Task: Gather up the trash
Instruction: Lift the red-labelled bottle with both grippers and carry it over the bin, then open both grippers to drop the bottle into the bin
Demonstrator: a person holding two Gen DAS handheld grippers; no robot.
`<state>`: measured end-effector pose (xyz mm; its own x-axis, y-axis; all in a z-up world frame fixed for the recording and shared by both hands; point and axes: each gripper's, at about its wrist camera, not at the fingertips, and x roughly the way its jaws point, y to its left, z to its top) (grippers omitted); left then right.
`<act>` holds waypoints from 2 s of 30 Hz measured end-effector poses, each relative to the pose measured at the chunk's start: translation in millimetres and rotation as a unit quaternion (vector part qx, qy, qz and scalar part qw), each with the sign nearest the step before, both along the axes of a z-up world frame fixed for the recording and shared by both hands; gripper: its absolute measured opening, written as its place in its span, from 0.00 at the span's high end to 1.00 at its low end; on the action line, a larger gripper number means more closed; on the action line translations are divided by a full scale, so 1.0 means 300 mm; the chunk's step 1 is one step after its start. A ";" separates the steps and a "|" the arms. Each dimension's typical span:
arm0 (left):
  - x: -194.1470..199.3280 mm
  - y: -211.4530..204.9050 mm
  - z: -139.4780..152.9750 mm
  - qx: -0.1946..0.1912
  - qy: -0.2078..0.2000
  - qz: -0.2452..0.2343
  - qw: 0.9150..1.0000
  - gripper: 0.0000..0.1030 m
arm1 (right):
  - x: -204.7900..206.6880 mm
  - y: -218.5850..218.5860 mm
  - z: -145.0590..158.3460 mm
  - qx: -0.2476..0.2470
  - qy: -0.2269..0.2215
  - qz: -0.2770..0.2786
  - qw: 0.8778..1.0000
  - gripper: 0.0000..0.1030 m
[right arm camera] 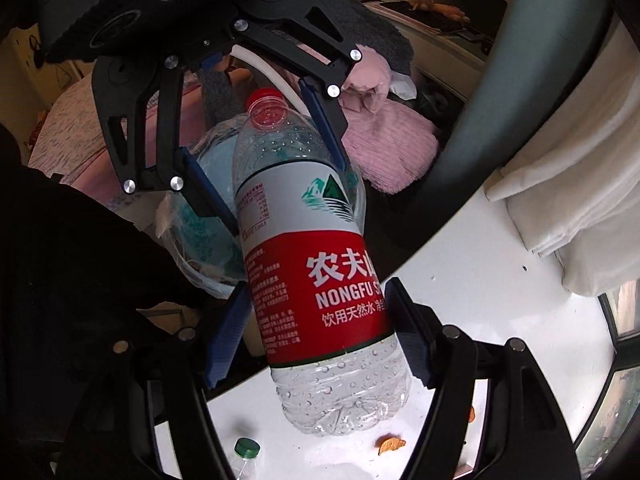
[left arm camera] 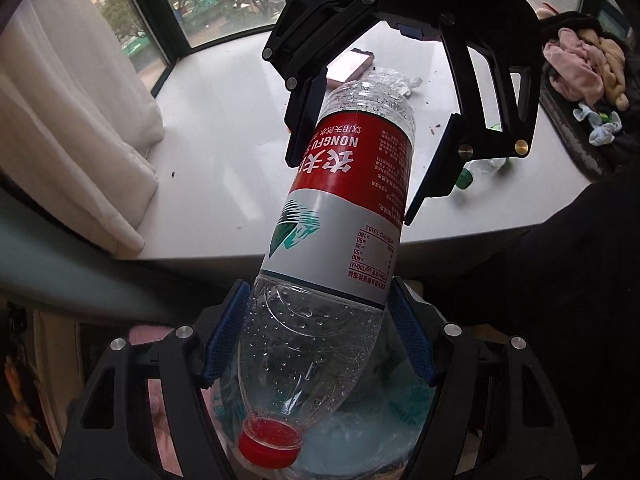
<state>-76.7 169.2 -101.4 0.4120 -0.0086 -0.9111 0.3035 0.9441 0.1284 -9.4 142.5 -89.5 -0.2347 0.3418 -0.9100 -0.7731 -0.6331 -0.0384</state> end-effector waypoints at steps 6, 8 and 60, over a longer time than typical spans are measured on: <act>-0.173 0.081 -0.022 -0.009 0.007 0.049 0.999 0.34 | -0.147 0.108 -0.029 -0.012 0.003 0.048 0.999 0.36; -0.218 0.104 -0.035 -0.011 0.009 0.061 0.998 0.34 | -0.187 0.129 -0.041 -0.016 0.003 0.060 0.998 0.36; -0.314 0.204 -0.198 -0.059 0.001 0.180 0.982 0.06 | -0.166 0.188 -0.192 0.032 0.057 -0.046 0.997 0.07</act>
<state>-171.0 230.5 -160.8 0.4060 0.0322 -0.9133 -0.0527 0.9985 0.0118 -59.2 199.1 -147.0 -0.3009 0.4232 -0.8546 -0.8296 -0.5582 0.0157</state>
